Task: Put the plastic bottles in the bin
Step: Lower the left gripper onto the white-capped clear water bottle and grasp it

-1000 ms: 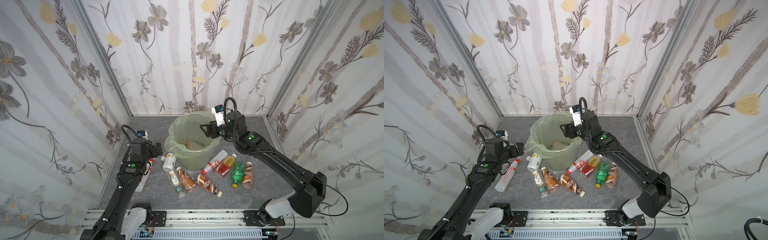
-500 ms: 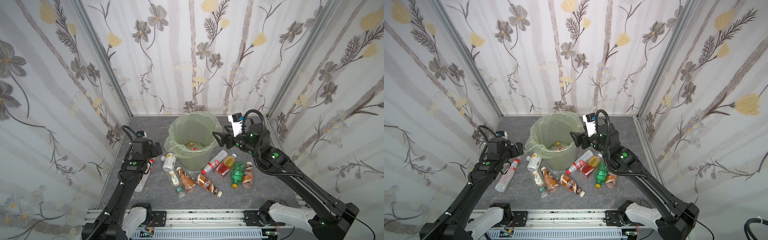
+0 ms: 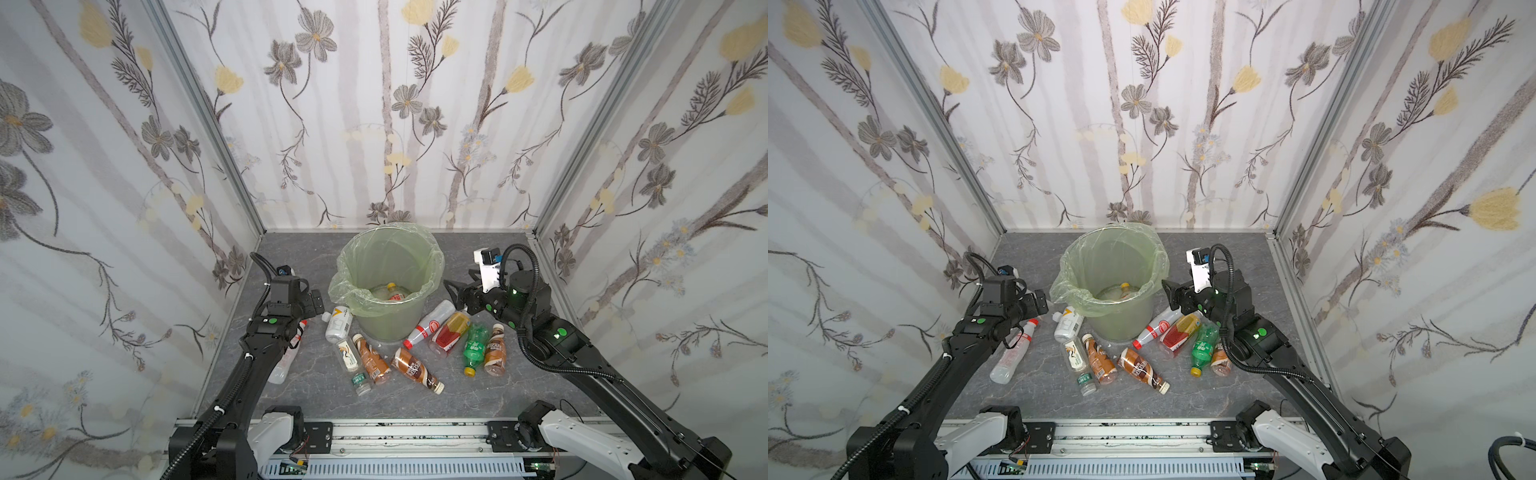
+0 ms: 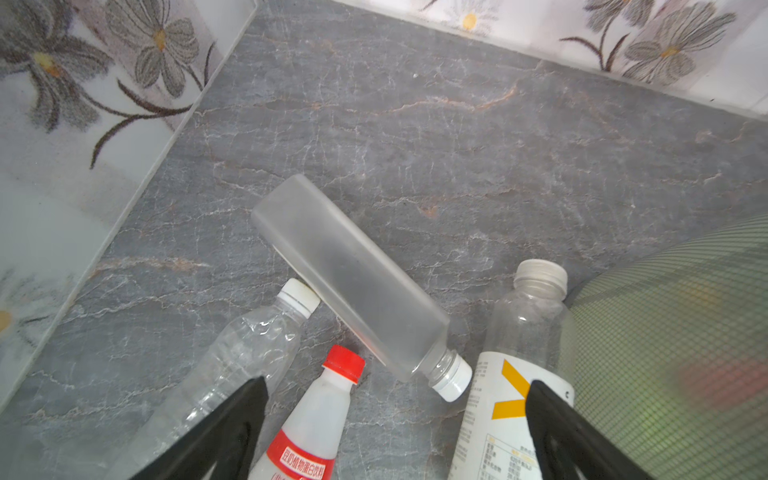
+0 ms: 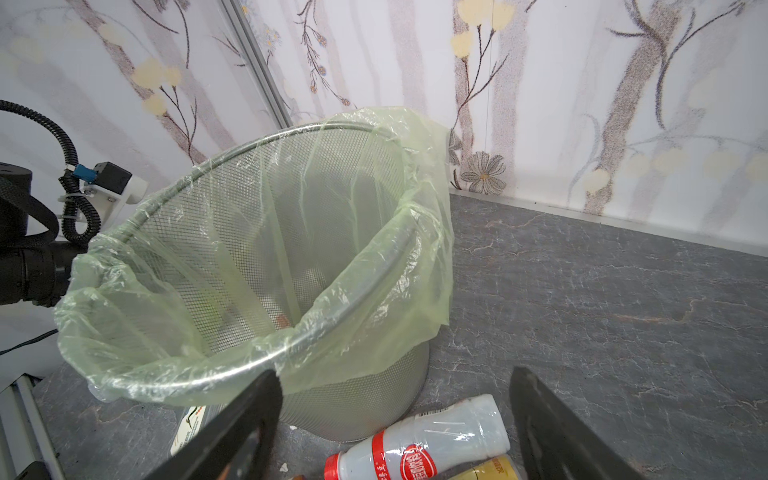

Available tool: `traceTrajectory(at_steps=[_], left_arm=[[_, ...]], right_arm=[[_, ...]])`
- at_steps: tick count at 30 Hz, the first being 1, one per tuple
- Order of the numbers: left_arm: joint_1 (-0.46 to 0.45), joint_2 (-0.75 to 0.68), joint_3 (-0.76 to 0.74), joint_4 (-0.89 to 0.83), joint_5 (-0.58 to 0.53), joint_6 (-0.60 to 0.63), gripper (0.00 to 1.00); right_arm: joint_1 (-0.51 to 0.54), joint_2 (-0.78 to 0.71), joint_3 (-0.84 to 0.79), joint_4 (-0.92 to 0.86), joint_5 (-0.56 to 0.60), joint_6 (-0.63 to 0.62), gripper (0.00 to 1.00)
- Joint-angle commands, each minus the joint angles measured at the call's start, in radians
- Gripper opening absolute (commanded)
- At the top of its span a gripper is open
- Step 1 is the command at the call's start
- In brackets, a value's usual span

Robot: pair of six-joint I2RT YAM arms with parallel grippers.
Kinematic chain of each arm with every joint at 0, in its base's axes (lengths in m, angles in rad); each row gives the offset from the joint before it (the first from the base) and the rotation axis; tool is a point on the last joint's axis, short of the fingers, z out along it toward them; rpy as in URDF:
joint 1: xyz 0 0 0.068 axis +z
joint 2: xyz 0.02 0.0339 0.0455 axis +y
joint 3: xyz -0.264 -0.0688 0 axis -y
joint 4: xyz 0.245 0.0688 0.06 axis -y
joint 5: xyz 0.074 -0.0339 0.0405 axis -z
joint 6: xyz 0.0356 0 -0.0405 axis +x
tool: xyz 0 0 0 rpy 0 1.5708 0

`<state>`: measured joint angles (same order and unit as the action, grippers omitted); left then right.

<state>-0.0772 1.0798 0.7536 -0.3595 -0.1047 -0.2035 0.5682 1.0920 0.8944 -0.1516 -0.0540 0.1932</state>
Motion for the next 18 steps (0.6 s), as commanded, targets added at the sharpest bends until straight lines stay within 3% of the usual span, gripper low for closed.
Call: traceTrajectory(at_steps=[1,6,10,18], left_arm=[[-0.001,0.023,0.04,-0.038,-0.021,0.045,0.99],[0.002,0.075,0.099,-0.073,-0.143,0.158,0.98],[0.003,0.106,0.081,-0.095,-0.243,0.337,0.87],[0.031,0.054,0.008,-0.123,-0.17,0.45,0.87]], right_arm=[[-0.015,-0.006,-0.02,0.076,-0.034,0.008,0.86],[-0.04,-0.006,-0.043,0.084,-0.053,0.001,0.86],[-0.067,-0.016,-0.064,0.102,-0.076,-0.002,0.86],[-0.102,0.007,-0.074,0.127,-0.114,-0.01,0.86]])
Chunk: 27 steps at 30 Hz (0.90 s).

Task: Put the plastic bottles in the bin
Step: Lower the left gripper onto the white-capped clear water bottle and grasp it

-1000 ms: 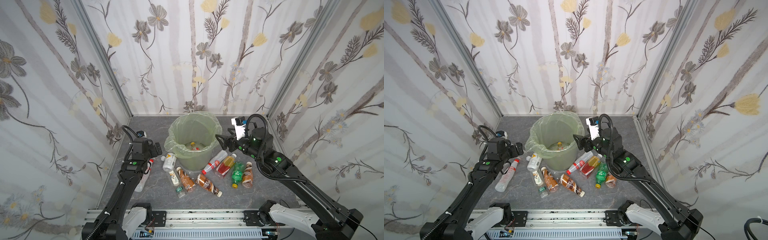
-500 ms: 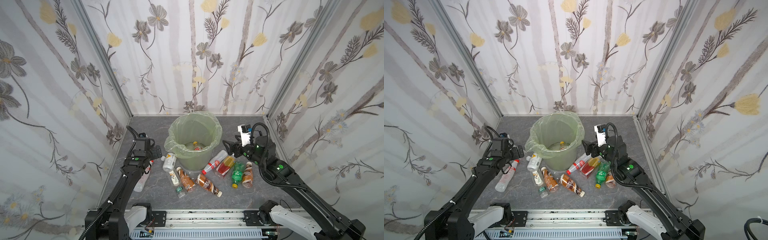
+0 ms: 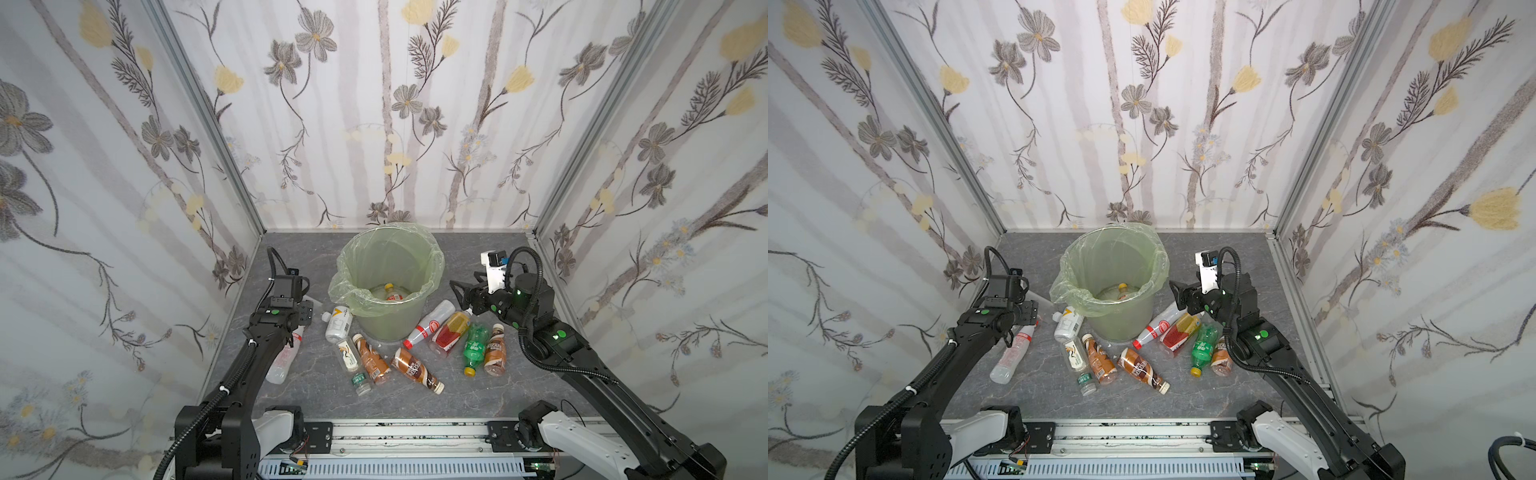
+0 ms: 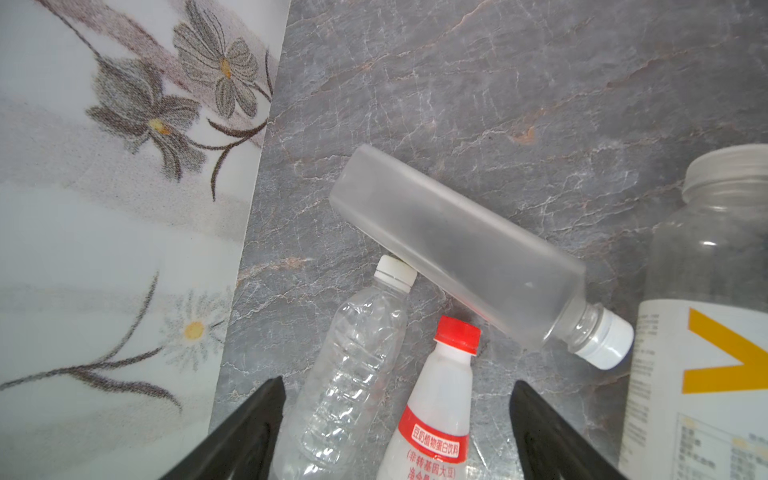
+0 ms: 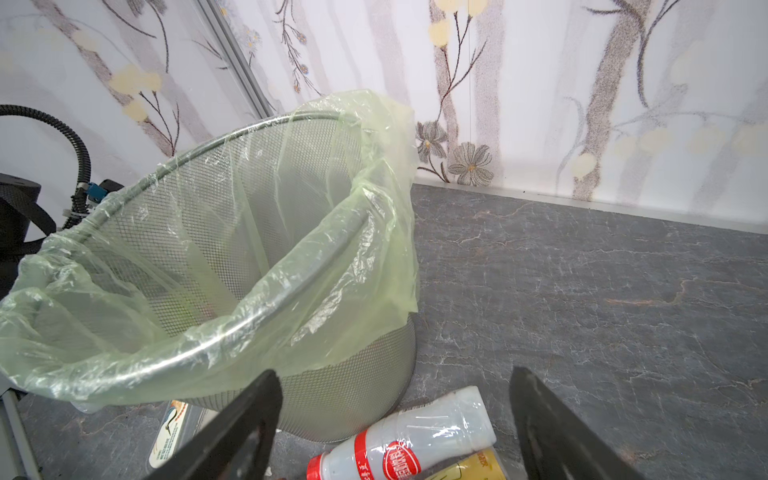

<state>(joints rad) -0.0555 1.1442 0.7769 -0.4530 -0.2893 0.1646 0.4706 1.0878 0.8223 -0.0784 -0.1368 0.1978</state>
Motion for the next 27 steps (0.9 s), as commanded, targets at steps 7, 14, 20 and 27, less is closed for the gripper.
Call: traceTrajectory(at_steps=[7,14,20,27], left_arm=[[0.076,0.079,-0.022,-0.033,-0.067,0.074,0.84],[0.121,0.211,0.004,-0.028,-0.035,0.058,0.82],[0.154,0.313,0.037,-0.023,0.001,0.046,0.81],[0.166,0.399,0.035,-0.015,0.037,0.037,0.74]], right_arm=[[-0.017,0.028,-0.002,0.064,-0.053,-0.018,0.86],[-0.025,0.012,-0.004,0.069,-0.073,-0.017,0.86],[-0.029,0.004,-0.003,0.069,-0.072,-0.012,0.86],[-0.036,-0.021,-0.003,0.068,-0.064,-0.012,0.86]])
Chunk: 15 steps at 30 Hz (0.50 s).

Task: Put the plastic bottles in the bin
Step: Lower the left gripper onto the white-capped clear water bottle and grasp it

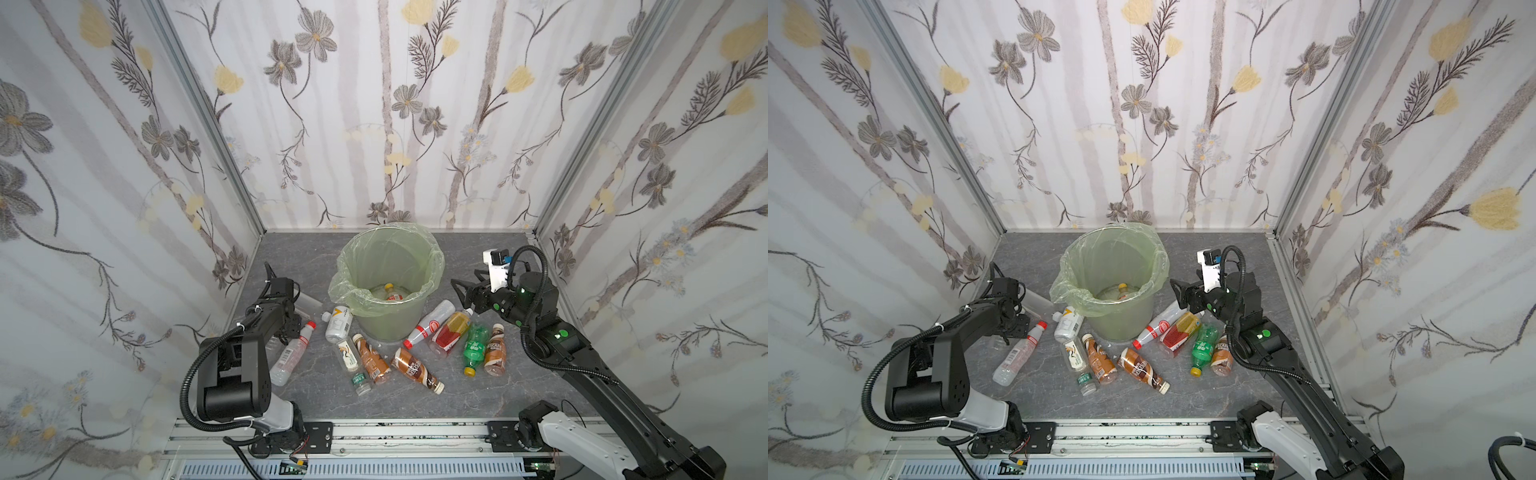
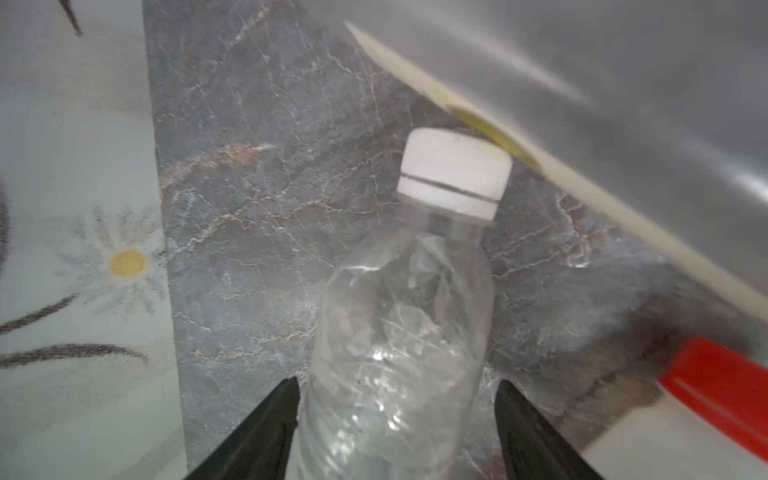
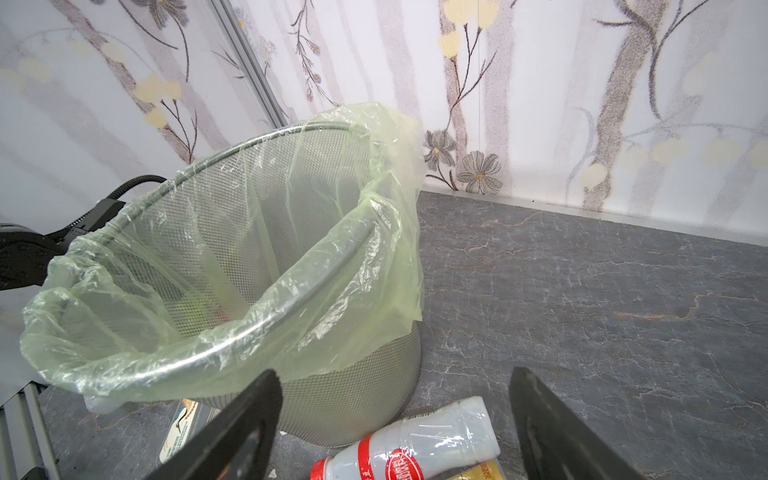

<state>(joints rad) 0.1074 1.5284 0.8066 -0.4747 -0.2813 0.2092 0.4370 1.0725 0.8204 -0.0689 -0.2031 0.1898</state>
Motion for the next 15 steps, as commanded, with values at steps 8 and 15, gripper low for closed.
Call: traceTrajectory(at_steps=[8,15], left_arm=[[0.002,0.016,-0.001,0.01,0.062,-0.018,0.64],[0.002,-0.056,-0.009,0.008,0.071,-0.025,0.53]], right_arm=[[-0.006,-0.001,0.004,0.063,0.005,0.002,0.86],[-0.007,-0.001,0.008,0.061,0.009,0.007,0.86]])
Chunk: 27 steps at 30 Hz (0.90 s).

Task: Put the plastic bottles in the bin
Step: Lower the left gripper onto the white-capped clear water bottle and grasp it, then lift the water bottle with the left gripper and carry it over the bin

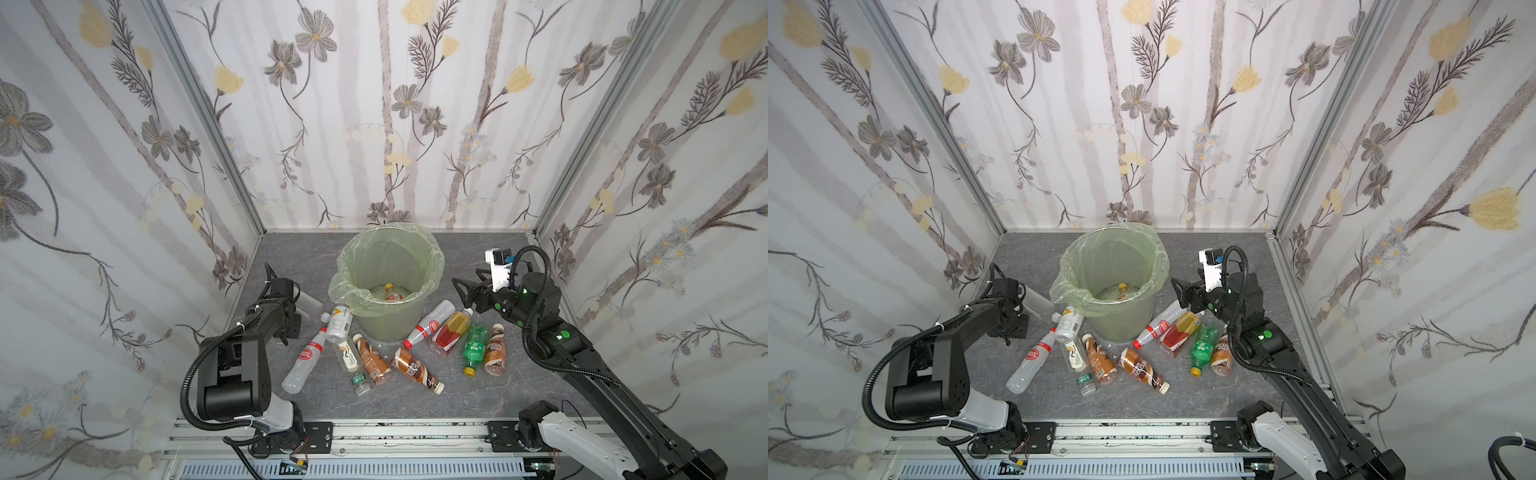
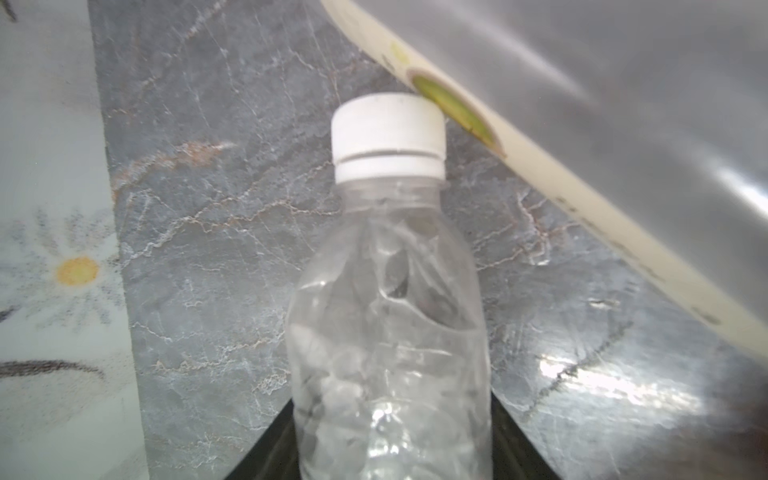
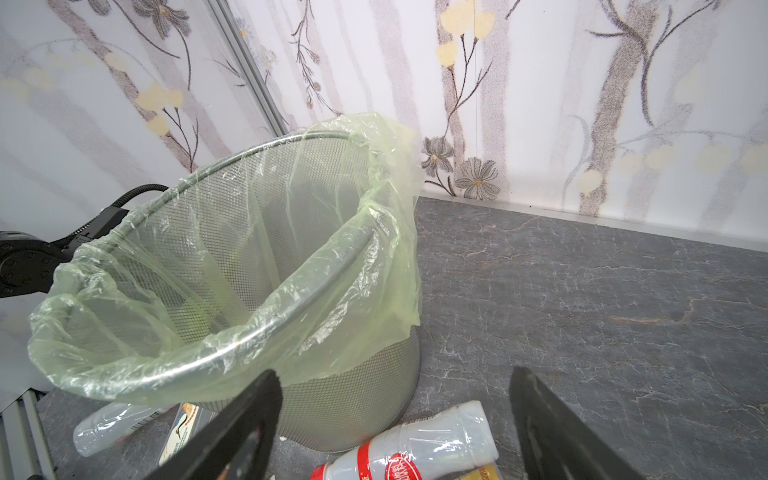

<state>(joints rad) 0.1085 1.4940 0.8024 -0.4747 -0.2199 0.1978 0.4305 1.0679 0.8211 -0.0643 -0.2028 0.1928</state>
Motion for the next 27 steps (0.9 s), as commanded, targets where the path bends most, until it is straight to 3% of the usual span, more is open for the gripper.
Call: traceTrajectory(at_steps=[1,20,27], left_arm=[[0.001,-0.033,-0.007,0.007,0.011,-0.015,0.52],[0.001,-0.253,0.016,0.007,-0.033,-0.094,0.46],[-0.001,-0.304,0.077,0.013,0.046,-0.168,0.44]], right_arm=[[0.0,0.005,0.007,0.057,0.009,0.004,0.86],[0.0,0.019,0.023,0.055,-0.015,0.033,0.86],[0.0,-0.013,0.019,0.024,0.015,0.03,0.86]])
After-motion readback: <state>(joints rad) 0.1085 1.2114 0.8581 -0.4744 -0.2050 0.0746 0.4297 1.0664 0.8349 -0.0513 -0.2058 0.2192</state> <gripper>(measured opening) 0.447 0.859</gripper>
